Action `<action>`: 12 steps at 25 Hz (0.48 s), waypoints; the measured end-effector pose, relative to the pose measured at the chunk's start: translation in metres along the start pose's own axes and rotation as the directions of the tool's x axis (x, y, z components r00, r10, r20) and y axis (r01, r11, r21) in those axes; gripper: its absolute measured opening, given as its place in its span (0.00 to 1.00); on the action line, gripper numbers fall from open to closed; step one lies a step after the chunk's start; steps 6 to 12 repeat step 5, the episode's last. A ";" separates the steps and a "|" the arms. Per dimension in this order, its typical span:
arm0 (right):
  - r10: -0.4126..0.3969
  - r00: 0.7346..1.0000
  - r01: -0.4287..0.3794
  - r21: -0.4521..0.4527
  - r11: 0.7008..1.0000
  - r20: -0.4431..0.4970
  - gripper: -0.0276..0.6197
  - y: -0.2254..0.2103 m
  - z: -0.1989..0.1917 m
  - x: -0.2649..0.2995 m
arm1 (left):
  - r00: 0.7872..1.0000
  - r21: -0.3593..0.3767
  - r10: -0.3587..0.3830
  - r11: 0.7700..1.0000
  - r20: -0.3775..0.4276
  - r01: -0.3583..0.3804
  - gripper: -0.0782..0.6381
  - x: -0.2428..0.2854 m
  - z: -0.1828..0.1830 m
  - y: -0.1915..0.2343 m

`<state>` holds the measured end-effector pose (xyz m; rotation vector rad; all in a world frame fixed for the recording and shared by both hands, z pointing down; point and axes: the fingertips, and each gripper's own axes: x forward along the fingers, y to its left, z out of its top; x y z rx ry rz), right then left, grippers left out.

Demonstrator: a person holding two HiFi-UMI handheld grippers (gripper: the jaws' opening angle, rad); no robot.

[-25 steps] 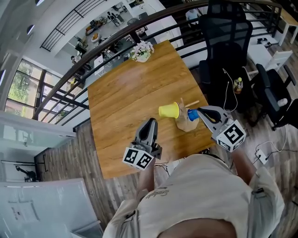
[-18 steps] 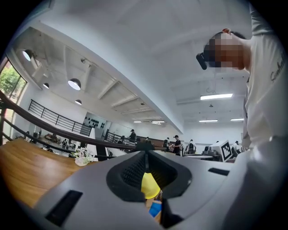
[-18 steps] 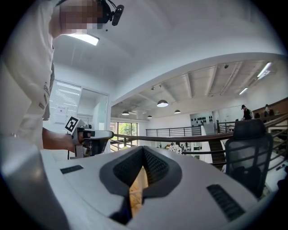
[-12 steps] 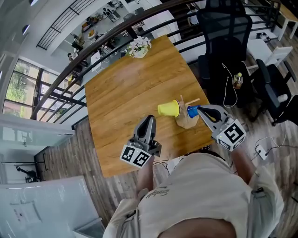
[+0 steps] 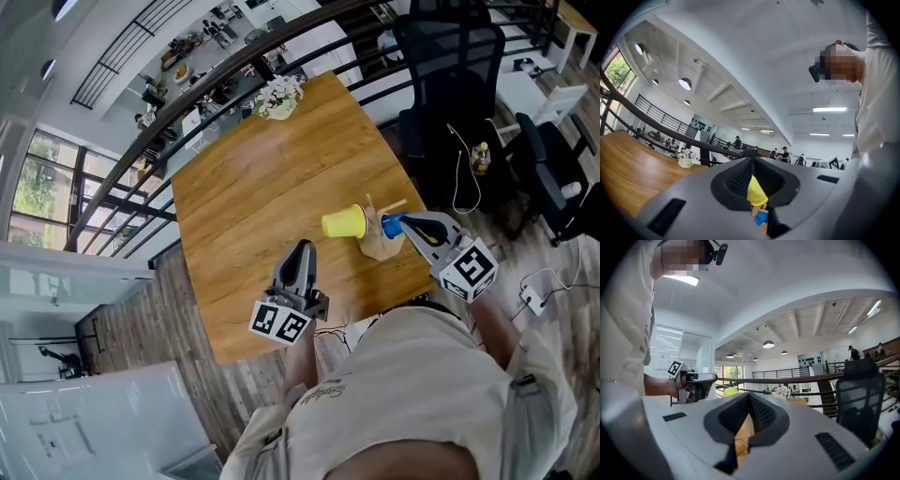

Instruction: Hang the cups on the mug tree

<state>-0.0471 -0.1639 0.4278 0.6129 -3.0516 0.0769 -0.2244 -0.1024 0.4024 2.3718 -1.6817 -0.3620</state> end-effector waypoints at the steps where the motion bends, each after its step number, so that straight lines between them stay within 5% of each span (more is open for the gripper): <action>1: 0.000 1.000 0.000 -0.002 1.000 -0.005 0.03 0.000 -0.001 0.001 | 1.000 0.001 0.000 1.000 0.001 0.000 0.15 0.000 -0.001 0.001; 12: -0.009 1.000 0.009 -0.002 1.000 -0.014 0.03 -0.005 -0.006 0.005 | 1.000 0.003 0.000 1.000 -0.002 0.000 0.15 0.003 -0.003 0.006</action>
